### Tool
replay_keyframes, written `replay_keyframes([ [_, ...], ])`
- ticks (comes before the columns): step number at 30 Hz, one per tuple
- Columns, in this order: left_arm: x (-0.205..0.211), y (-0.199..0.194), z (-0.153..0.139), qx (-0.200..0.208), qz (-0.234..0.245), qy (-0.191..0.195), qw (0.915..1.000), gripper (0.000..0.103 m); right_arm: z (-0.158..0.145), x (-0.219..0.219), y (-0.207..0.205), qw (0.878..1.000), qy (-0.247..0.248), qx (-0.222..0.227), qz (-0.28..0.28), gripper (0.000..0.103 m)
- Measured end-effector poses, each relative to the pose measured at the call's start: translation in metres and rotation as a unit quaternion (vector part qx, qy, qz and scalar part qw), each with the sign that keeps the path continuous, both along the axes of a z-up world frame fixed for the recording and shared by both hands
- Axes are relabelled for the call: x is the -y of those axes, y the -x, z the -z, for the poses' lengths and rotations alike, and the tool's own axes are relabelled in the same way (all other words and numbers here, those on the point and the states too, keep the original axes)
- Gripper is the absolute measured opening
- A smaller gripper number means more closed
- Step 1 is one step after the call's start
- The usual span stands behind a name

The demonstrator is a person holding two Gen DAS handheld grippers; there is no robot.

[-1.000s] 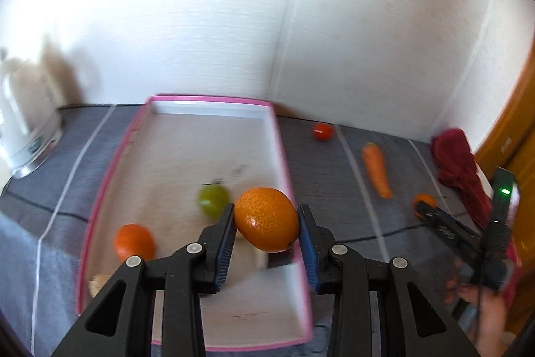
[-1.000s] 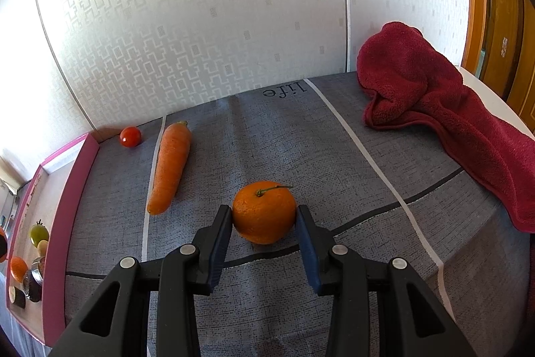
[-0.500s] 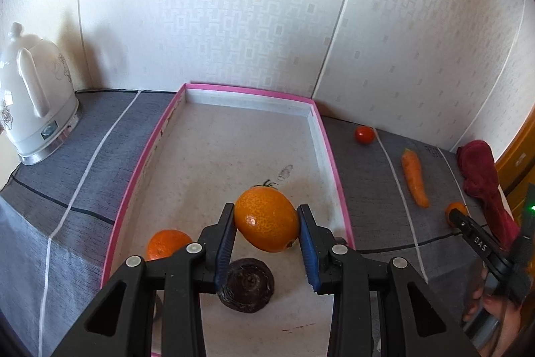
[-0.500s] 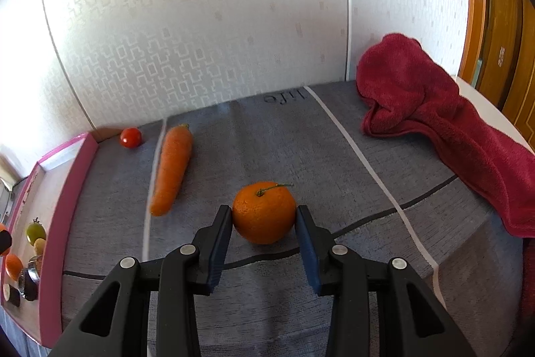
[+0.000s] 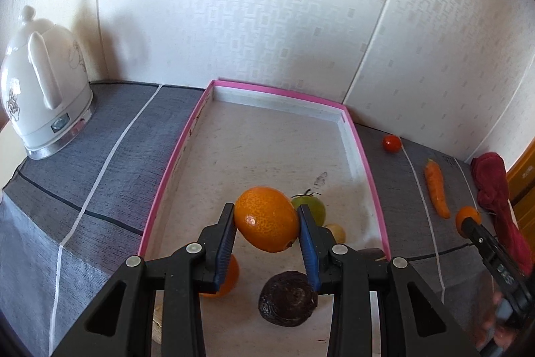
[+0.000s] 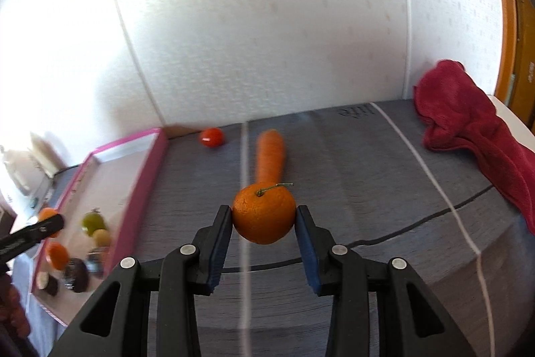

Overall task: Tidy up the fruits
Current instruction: 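Carry the orange tomato over the tray and open the left gripper to drop it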

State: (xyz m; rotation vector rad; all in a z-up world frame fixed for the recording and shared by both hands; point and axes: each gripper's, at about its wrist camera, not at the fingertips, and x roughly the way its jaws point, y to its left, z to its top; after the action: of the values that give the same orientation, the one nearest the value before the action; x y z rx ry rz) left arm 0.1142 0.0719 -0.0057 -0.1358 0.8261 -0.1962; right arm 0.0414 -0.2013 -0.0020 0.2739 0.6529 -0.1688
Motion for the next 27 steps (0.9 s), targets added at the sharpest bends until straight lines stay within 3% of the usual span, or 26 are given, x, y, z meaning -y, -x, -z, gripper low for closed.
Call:
replay_keyframes([
  [7,-0.008,-0.004,0.002,-0.003,-0.008,0.007,0.9999,0.037,-0.008,-0.026,-0.004,0.999,-0.025,0.006,-0.044,0.039],
  [17,-0.009,-0.008,0.009,-0.012,-0.015,-0.003,0.9998,0.037,-0.014,-0.058,-0.001,0.995,-0.025,0.023,-0.096,0.039],
  [21,-0.007,-0.006,0.008,-0.005,-0.014,-0.005,0.9999,0.060,-0.014,-0.066,-0.002,0.994,-0.028,0.022,-0.107,0.039],
  [27,-0.023,0.000,0.001,0.003,-0.035,0.007,0.9994,0.069,-0.016,-0.081,0.002,0.990,-0.020,0.026,-0.136,0.039],
])
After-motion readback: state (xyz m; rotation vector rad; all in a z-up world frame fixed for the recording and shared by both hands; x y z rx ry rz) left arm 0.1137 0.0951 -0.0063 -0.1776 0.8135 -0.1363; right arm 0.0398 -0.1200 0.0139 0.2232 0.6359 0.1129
